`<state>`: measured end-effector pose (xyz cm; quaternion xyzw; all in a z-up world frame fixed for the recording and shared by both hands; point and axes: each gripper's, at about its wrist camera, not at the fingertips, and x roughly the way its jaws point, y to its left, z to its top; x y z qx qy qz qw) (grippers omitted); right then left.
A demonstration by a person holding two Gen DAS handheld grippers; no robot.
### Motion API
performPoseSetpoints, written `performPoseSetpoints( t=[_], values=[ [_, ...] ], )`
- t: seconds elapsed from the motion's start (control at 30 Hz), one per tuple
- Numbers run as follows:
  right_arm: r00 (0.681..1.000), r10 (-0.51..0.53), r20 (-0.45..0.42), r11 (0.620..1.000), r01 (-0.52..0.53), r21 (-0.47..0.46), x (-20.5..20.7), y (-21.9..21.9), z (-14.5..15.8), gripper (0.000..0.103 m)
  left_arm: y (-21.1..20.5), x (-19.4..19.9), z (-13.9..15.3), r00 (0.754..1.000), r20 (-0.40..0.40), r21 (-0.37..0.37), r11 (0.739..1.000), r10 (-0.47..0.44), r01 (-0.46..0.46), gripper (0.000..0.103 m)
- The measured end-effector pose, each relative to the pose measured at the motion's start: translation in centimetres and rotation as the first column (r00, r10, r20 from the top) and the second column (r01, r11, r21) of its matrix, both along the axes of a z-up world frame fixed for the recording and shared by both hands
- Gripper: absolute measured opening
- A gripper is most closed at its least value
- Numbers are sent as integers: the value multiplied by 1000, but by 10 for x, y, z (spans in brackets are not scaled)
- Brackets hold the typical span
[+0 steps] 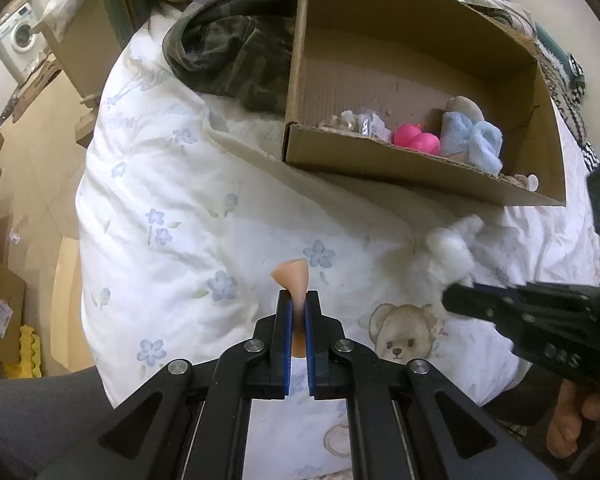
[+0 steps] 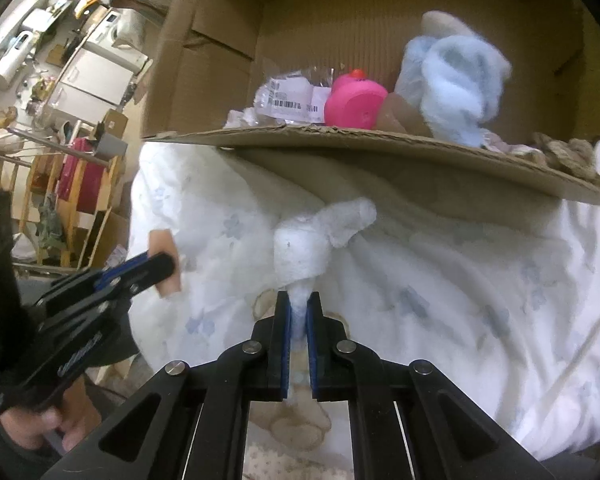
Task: Organize soft objects
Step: 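Grasp the white sock with the right gripper and lift it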
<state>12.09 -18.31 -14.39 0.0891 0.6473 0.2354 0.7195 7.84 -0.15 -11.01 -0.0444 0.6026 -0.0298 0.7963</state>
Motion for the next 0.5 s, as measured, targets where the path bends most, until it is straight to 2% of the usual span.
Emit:
performPoseSetpoints(
  t=[0.2,0.37,0.5],
  values=[
    [998,-21,51,999,18,41,-17,-11,26,9,-7,-1,15,998,56,30,999,-18,16,5],
    [990,-55,127,993,41,108,-23,-24,58,9,-14,-3,44,989,137,57,997,-52,45,5],
    [975,-95,203,984,61,166,-21,-33,87,9,-15,4,72,979,192,49,997,-65,56,5]
  ],
)
